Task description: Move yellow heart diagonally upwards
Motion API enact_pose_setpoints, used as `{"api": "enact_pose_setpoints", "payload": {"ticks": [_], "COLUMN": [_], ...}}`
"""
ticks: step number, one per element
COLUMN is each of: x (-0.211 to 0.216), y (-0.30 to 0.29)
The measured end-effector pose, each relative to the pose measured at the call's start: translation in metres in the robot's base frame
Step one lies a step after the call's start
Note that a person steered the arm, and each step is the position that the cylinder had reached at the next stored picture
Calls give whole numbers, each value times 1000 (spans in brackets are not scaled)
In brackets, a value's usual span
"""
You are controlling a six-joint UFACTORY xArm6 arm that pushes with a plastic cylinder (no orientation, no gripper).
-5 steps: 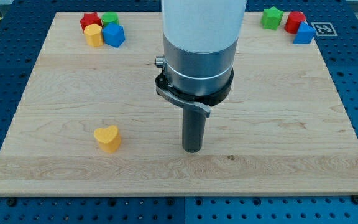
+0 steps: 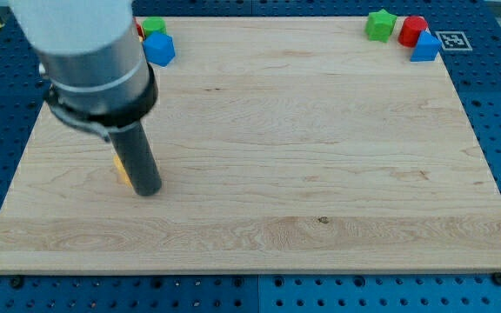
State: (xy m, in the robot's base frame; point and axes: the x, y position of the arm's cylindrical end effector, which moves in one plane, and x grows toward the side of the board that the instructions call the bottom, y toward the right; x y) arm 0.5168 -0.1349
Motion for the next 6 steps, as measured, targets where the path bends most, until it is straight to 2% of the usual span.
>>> {"api": "enact_pose_setpoints", "payload": {"ticks": [1, 2, 3, 6], "x": [17, 42, -6, -15], "y": [-2, -33, -84, -54]}}
